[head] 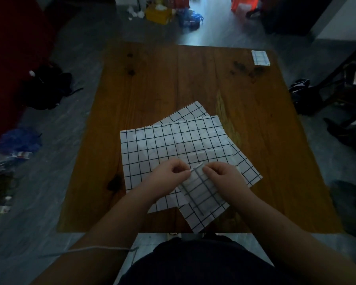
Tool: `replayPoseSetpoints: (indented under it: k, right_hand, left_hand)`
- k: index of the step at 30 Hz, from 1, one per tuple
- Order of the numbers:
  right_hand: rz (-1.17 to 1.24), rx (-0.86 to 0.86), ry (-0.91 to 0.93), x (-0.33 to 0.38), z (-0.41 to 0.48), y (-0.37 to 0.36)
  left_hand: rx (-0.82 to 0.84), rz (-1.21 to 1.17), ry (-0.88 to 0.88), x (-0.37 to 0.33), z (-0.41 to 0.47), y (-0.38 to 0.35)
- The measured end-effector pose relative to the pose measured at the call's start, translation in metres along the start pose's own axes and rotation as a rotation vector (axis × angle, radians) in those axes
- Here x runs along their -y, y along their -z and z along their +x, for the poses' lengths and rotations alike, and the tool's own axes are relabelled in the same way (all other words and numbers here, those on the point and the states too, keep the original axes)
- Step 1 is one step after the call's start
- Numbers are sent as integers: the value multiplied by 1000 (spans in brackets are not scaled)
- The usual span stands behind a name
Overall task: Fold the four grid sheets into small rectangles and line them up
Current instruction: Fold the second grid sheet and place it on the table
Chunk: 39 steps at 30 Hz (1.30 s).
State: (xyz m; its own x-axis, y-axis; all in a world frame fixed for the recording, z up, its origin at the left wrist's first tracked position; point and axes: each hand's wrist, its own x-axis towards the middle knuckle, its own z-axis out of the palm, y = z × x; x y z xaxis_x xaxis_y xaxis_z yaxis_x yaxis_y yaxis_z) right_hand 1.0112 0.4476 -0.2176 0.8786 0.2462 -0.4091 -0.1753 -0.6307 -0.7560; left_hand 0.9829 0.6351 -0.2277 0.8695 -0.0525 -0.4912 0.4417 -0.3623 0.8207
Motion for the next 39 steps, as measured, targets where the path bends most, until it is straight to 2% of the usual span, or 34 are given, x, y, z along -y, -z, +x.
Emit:
replayPoseSetpoints:
  k: [3, 9, 17, 22, 26, 29, 31, 35, 39]
  right_hand:
    - [-39, 4, 40, 3, -2, -3]
    - [-136, -55, 119, 3, -2, -2]
    - [-141, 5, 91, -9, -9, 8]
    - [-40, 82, 59, -15, -11, 19]
    - [-46, 130, 69, -7, -11, 22]
    - [-38, 96, 101, 5, -11, 19]
    - [-24, 55, 122, 8, -12, 18]
    - [-30, 65, 116, 0, -21, 26]
    - [-35, 138, 123, -13, -38, 44]
  left_hand:
    - [30, 69, -81, -8, 3, -1]
    - [-148, 6, -189, -18, 6, -18]
    - [-283, -388, -2, -23, 4, -5]
    - [-273, -367, -30, -20, -1, -2]
    - [-197, -251, -90, -22, -5, -12]
    - [-165, -172, -122, -27, -9, -25]
    - [-167, -228, -111, -31, -11, -30]
    - [-260, -426, -44, -37, -21, -24]
    - [-411, -489, 22, -39, -36, -27]
